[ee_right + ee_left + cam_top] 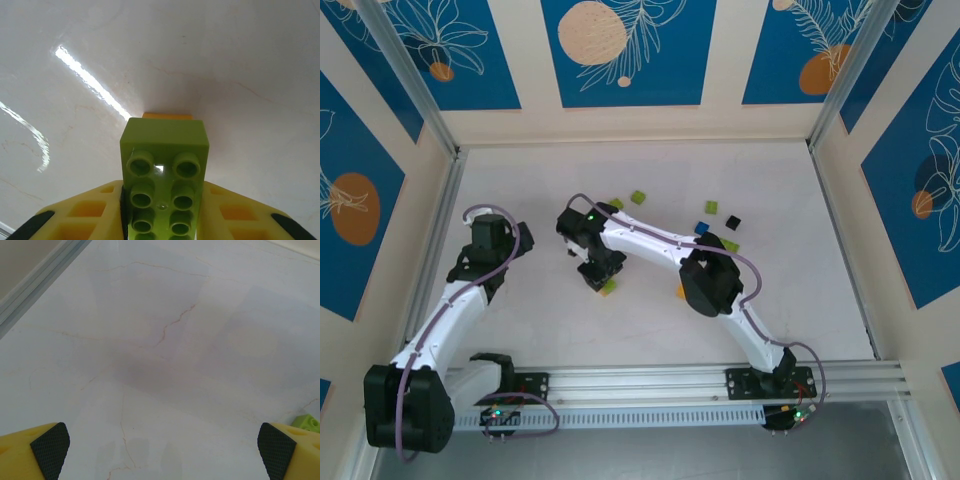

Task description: Assemble a carrot with lego

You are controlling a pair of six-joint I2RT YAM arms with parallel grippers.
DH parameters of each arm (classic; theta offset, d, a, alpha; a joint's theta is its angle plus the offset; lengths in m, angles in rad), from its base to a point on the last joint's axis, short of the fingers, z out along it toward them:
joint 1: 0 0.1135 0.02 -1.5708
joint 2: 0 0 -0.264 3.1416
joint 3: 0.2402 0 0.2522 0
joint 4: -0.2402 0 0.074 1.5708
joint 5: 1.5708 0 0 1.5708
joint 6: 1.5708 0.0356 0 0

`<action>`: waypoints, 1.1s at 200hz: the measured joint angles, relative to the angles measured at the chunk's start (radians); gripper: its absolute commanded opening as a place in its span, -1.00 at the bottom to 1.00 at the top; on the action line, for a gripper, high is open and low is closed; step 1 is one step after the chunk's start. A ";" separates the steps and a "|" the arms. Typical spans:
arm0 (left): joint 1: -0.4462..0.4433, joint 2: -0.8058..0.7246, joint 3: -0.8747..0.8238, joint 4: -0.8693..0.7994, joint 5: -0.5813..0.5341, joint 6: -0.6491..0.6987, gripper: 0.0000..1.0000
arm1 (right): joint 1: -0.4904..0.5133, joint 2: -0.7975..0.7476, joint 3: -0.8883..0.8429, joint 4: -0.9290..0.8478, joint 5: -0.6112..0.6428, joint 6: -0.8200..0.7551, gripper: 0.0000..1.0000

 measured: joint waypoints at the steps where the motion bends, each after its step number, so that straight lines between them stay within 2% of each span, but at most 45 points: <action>1: 0.000 -0.001 0.000 0.000 0.000 0.000 0.99 | 0.000 0.000 0.000 0.000 0.000 0.000 -0.31; 70: 0.000 -0.021 0.000 -0.003 -0.018 0.000 0.98 | 0.006 0.040 0.058 -0.051 -0.002 -0.032 -0.30; 138: 0.000 -0.021 0.000 -0.002 -0.019 0.000 0.98 | 0.008 0.019 0.023 -0.024 0.001 -0.032 -0.29; 143: 0.000 -0.021 0.000 -0.002 -0.019 0.000 0.98 | 0.008 0.018 0.021 -0.023 0.001 -0.032 -0.22; 156: 0.000 -0.021 0.000 -0.002 -0.019 0.000 0.99 | 0.007 0.016 0.021 -0.020 0.005 -0.031 0.13; 164: 0.000 -0.021 0.000 -0.002 -0.018 0.000 0.98 | 0.006 0.017 0.016 -0.019 0.004 -0.021 0.23; 178: 0.000 -0.020 0.000 -0.002 -0.018 0.000 0.98 | 0.004 0.017 0.013 -0.025 0.003 -0.019 0.30; 220: 0.000 -0.017 0.000 -0.002 -0.018 0.000 0.98 | -0.006 -0.003 0.028 -0.025 0.008 -0.018 0.33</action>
